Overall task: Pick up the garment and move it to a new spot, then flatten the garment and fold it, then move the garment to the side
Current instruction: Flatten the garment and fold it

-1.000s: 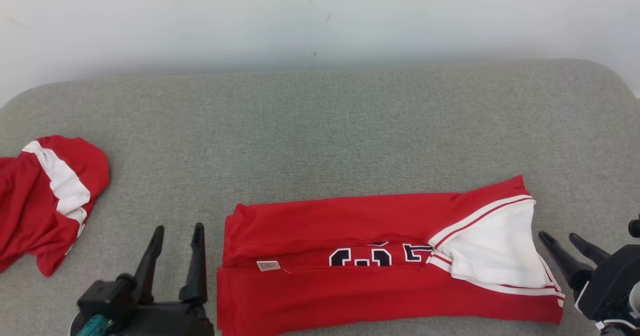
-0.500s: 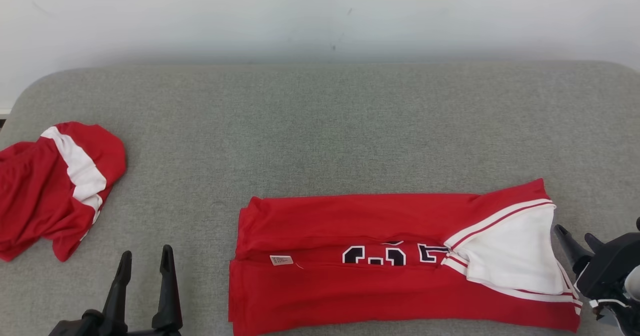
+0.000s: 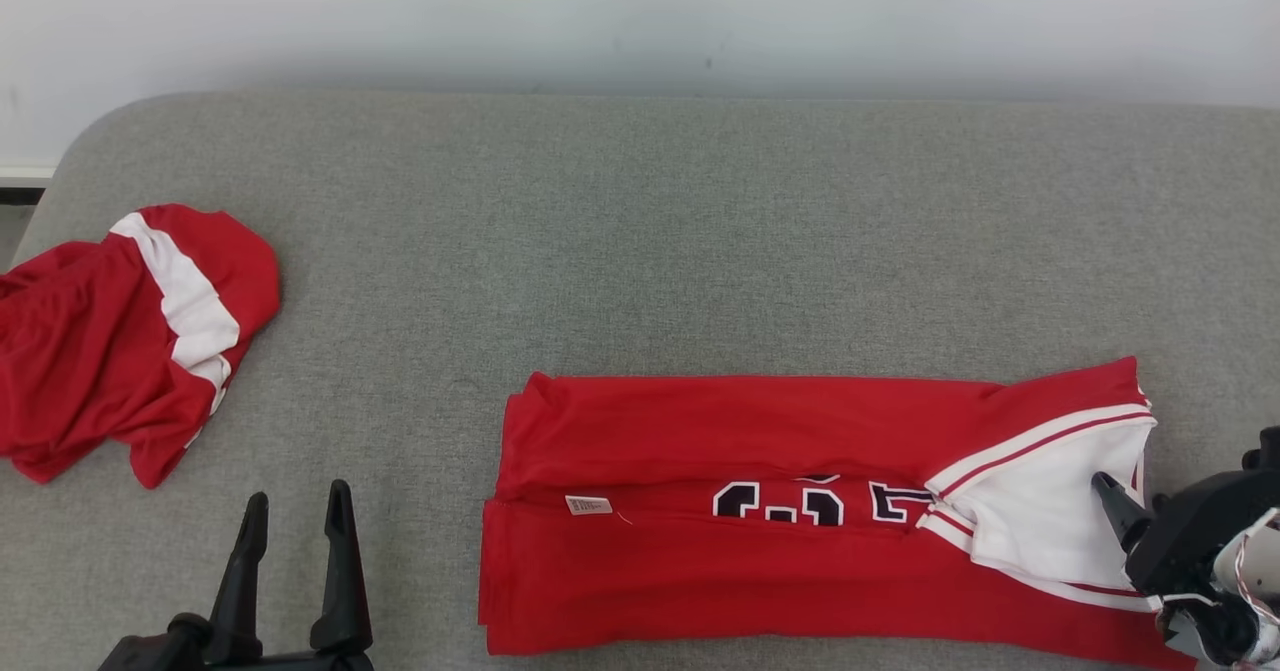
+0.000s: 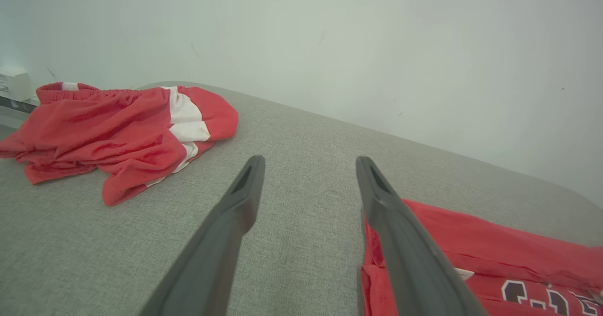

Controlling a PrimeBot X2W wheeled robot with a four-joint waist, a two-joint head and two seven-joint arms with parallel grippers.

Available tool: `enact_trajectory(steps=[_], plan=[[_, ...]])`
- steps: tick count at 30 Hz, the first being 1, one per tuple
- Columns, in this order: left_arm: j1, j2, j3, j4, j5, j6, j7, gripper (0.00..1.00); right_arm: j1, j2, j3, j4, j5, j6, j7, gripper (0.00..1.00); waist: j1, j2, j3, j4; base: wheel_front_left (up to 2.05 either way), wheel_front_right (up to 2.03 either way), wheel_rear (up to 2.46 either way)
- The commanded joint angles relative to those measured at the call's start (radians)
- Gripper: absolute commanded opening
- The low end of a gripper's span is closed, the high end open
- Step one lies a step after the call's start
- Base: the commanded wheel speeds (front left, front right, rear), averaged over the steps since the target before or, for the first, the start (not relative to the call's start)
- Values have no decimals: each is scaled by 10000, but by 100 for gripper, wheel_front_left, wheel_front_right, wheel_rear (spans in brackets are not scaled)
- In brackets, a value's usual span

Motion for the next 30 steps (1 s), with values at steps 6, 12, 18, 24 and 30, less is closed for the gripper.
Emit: enact_trajectory(steps=[6, 12, 18, 24, 30], plan=[[-111, -5, -73, -45, -23, 76, -21, 100, -216, 433, 311, 624, -138, 18, 556, 53, 0, 0, 63, 108, 0, 0, 0], [-79, -7, -86, -83, -66, 140, -22, 100, -312, 165, 296, 496, -253, 6, 276, 0, 0, 0, 38, 116, 0, 0, 0], [63, -6, -15, -134, -35, 148, -20, 100, -262, -355, -481, 206, -706, -12, -241, 0, 0, 0, -64, -13, 0, 0, 0], [262, -4, -50, -193, 15, 94, -22, 100, 133, -777, -1857, -164, -1530, -12, -666, 0, 0, 0, -244, -173, 0, 0, 0], [438, -6, -62, -213, 11, 107, -22, 100, 561, -871, -2614, -1022, -2202, -11, -652, 0, 0, 0, -433, -331, 0, 0, 0]])
